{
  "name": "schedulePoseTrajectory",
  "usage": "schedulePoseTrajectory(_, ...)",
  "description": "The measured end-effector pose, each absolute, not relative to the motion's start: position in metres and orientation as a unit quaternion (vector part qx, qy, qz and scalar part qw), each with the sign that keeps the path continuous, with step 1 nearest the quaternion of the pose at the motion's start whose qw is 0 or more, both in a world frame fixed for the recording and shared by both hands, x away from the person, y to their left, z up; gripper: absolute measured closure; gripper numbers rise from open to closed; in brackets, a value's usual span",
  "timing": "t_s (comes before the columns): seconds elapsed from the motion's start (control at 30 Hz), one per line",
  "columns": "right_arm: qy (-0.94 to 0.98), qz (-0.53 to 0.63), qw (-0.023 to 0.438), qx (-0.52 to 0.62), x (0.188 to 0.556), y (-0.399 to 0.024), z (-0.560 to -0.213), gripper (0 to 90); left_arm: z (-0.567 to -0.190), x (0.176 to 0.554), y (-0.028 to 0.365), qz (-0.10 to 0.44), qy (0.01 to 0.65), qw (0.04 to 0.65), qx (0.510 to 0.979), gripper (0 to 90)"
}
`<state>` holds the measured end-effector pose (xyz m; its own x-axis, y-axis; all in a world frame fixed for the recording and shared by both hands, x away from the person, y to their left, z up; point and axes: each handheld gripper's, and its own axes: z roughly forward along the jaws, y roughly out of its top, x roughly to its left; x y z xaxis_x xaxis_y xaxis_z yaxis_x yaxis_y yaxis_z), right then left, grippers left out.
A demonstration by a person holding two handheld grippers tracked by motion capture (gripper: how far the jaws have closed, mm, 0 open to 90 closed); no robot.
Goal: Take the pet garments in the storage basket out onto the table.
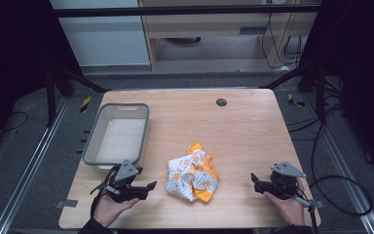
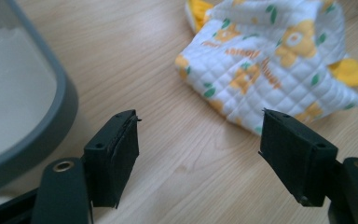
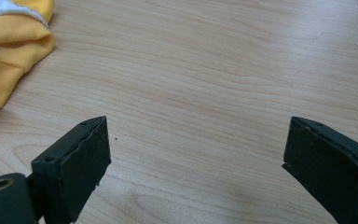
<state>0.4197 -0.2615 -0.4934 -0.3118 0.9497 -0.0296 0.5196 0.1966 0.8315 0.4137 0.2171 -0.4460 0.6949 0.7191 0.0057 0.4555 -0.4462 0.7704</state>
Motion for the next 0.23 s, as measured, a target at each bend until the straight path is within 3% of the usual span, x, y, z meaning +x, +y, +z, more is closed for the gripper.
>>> schedulePoseTrajectory(0.23,0.721,0.375,0.286,0.508,0.419,-0.26,-0.493,7.1,-0.46,0.409,0.245,0.173,0.386,0.374,0.825,25.5)
